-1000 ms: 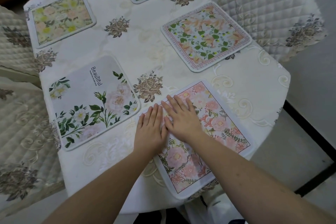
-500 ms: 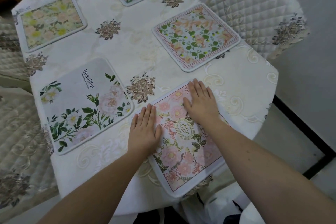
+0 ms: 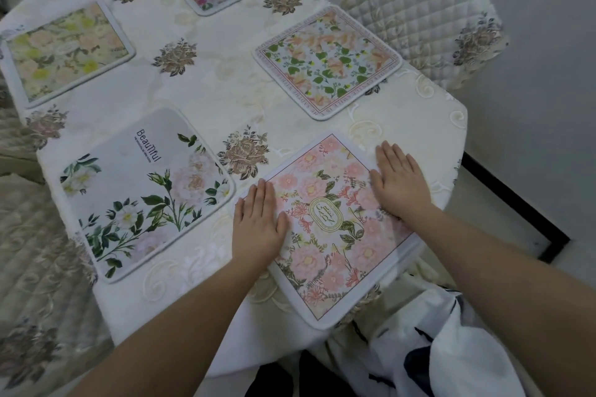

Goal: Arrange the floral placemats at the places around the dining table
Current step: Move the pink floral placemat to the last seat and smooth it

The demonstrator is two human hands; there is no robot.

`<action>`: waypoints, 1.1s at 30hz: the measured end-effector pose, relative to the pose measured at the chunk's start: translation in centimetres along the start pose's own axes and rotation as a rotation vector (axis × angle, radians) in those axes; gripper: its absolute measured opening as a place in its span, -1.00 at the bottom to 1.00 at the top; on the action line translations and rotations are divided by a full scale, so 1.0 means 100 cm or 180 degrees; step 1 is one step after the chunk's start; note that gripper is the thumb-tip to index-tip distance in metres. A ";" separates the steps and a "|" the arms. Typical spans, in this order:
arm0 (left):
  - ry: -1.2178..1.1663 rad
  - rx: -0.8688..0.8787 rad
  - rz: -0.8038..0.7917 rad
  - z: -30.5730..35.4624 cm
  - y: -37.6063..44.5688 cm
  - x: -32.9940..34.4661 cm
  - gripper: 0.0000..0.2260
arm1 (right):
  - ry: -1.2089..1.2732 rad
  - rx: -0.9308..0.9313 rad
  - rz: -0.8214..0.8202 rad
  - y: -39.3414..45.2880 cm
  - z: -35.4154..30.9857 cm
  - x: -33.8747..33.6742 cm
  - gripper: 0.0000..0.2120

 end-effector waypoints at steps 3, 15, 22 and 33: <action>-0.0042 0.0063 -0.0090 -0.001 0.002 -0.006 -0.41 | -0.0027 0.0236 -0.0026 -0.020 0.019 -0.005 -0.44; -0.0270 0.1373 -0.0287 0.052 0.019 0.006 -0.51 | 0.0185 0.0144 -0.0136 -0.111 -0.107 0.033 -0.41; 0.0163 0.1439 -0.0366 0.037 0.016 0.016 -0.46 | 0.0184 0.0254 -0.0057 -0.117 -0.093 0.039 -0.42; 0.0288 0.1446 -0.0473 0.009 0.016 0.008 -0.41 | 0.0467 0.0592 0.0120 -0.127 -0.040 0.033 -0.43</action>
Point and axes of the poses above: each hand's wrist, its own y-axis towards the middle knuckle, its own x-axis out of the palm, z = x × y, the point moved 1 cm from there along y, towards the middle knuckle, and after that the axes turned 11 degrees about x, right-handed, at the moved point
